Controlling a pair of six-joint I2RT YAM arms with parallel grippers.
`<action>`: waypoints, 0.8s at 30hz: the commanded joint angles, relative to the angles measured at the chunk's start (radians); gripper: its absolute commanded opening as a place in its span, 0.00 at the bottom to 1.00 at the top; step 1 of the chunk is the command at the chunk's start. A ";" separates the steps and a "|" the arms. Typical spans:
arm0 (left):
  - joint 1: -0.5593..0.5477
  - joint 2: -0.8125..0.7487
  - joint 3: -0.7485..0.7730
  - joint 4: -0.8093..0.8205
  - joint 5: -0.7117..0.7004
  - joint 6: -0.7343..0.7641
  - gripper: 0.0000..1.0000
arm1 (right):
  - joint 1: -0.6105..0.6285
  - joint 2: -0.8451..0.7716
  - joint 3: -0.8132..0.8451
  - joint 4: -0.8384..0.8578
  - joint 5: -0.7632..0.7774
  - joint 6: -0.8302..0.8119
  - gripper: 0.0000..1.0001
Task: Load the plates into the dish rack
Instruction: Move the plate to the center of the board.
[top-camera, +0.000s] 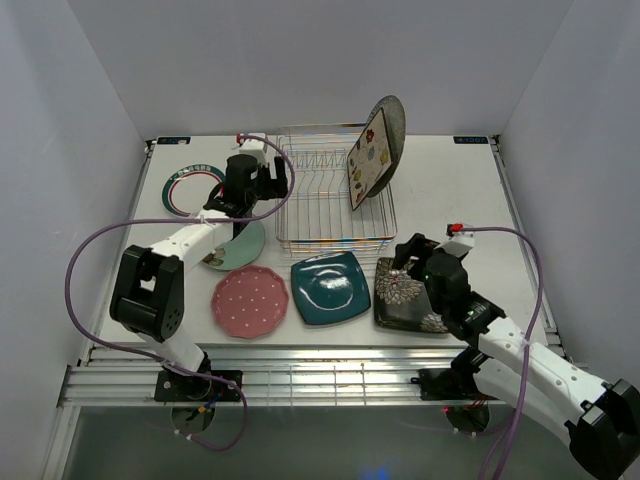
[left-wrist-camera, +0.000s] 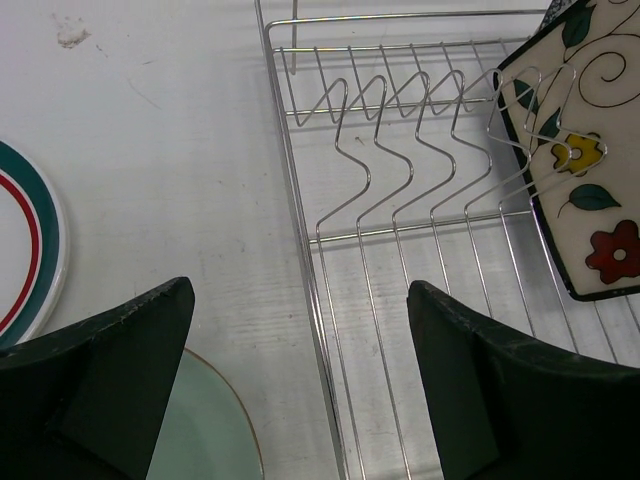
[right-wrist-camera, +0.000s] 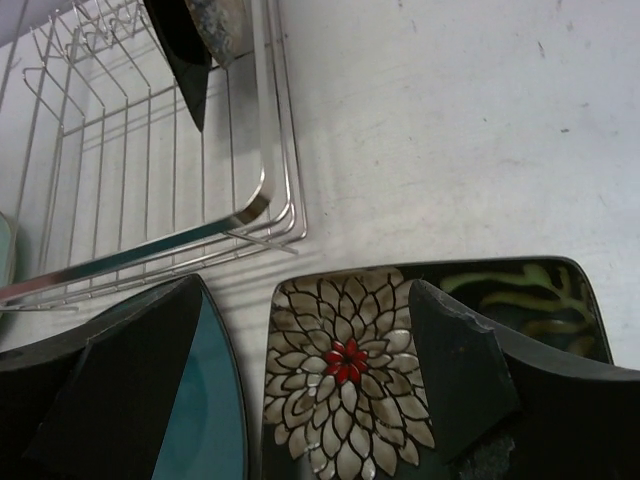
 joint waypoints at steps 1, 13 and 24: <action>0.006 -0.071 -0.018 0.029 -0.007 -0.007 0.98 | 0.002 -0.083 -0.010 -0.189 0.055 0.124 0.89; 0.007 -0.098 -0.033 0.039 -0.021 -0.010 0.98 | 0.002 -0.310 -0.037 -0.554 0.094 0.378 0.88; 0.006 -0.095 -0.035 0.046 -0.046 -0.007 0.98 | 0.002 -0.263 0.029 -0.888 0.016 0.656 0.86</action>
